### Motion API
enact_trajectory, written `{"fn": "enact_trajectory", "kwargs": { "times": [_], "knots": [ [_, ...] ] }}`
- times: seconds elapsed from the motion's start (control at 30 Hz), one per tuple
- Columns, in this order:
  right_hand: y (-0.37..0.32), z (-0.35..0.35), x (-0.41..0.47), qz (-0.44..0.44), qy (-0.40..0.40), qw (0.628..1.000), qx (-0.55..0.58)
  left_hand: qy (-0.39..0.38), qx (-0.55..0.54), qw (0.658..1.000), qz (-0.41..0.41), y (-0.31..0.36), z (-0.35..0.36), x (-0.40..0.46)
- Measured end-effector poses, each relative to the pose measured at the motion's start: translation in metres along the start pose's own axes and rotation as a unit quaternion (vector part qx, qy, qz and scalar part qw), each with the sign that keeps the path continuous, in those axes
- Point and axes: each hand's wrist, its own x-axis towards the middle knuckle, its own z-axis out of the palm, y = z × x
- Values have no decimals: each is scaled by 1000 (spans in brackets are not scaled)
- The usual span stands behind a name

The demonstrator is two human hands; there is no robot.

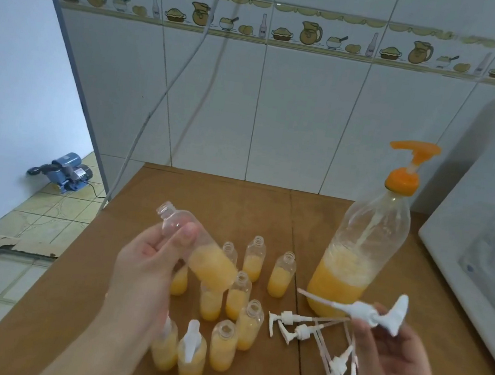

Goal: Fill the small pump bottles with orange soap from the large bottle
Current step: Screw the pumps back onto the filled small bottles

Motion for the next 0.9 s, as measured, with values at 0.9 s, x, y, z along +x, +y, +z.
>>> {"fn": "enact_trajectory", "kwargs": {
  "times": [0.9],
  "knots": [
    [-85,51,10,132,-358,922,-73,-211,383,864,248,-21,8,-31]
  ]
}}
